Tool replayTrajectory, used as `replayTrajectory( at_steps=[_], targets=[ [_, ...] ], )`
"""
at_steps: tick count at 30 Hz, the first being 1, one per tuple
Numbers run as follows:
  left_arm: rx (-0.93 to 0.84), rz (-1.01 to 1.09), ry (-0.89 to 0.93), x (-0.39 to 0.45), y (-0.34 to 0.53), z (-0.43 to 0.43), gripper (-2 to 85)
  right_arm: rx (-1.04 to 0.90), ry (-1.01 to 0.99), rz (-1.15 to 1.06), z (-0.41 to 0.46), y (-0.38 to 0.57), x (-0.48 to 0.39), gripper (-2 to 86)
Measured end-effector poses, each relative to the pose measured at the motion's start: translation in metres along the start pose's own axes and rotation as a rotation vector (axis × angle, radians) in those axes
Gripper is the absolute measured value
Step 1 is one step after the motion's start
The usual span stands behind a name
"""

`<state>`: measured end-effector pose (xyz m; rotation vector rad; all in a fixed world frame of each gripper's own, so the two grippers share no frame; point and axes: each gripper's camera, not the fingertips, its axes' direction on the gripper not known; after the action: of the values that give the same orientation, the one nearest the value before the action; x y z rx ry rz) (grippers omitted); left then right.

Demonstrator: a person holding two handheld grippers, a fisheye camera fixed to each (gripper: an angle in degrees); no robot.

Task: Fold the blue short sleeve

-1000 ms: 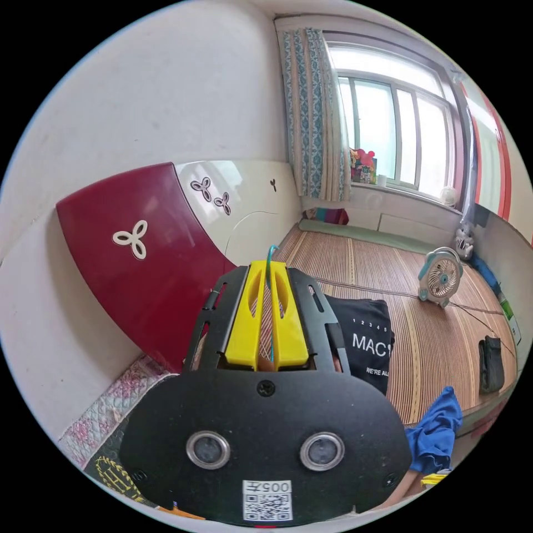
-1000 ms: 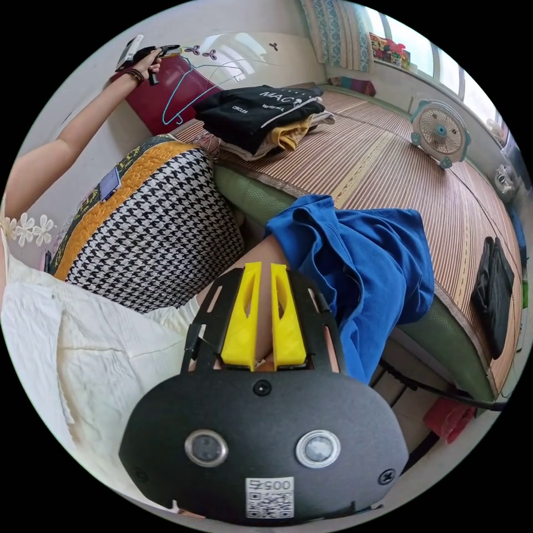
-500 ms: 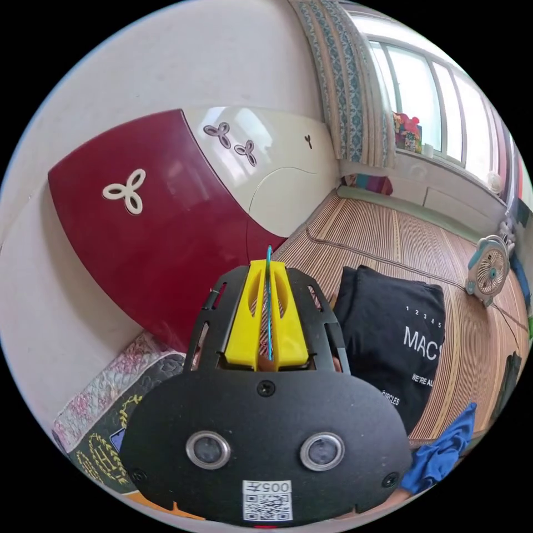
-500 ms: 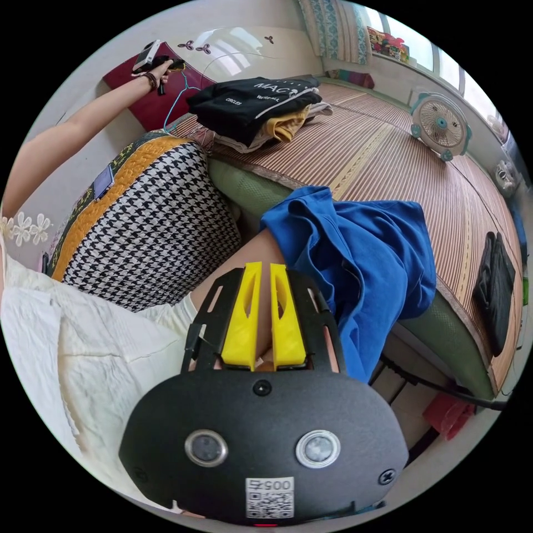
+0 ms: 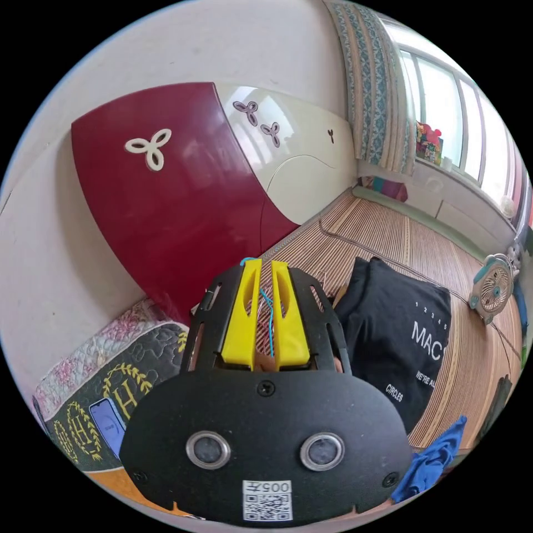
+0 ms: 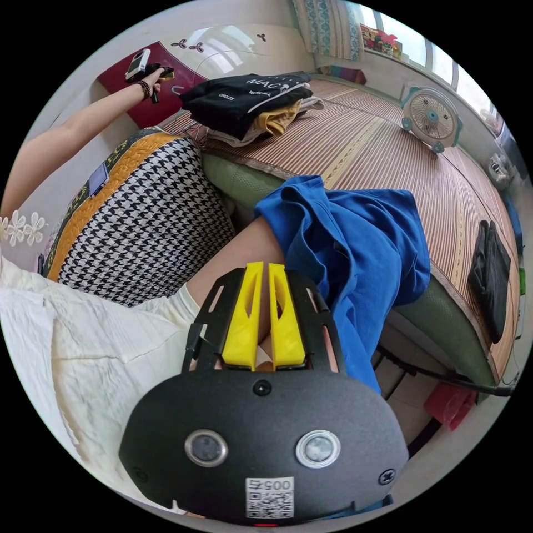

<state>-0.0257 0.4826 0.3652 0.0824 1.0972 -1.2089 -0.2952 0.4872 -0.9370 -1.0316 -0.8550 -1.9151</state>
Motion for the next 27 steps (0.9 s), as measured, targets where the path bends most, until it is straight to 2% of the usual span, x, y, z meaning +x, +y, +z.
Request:
replayTrajectory(
  at_steps=[4, 9, 13, 17, 22, 27],
  targets=[
    [0.017, 0.046, 0.032, -0.008, 0.031, -0.016, 5.0, 0.009, 0.013, -0.04, -0.013, 0.004, -0.007, 0.0],
    [0.097, 0.228, 0.176, 0.02, 0.085, -0.066, 5.1, 0.067, 0.078, -0.082, -0.042, 0.018, -0.009, 1.6],
    [0.124, 0.424, 0.406, 0.065, 0.145, -0.114, 5.2, 0.137, 0.115, -0.067, -0.07, 0.037, 0.0, 3.3],
    [0.019, 0.548, 0.662, 0.109, 0.221, -0.116, 5.8, 0.198, 0.212, 0.032, -0.096, 0.075, 0.022, 4.3],
    [-0.128, 0.598, 0.724, 0.153, 0.304, -0.095, 5.7, 0.252, 0.206, 0.088, -0.126, 0.13, 0.043, 7.2],
    [-0.156, 0.667, 0.718, 0.189, 0.345, -0.096, 5.5, 0.222, 0.201, 0.005, -0.139, 0.17, 0.041, 10.5]
  ],
)
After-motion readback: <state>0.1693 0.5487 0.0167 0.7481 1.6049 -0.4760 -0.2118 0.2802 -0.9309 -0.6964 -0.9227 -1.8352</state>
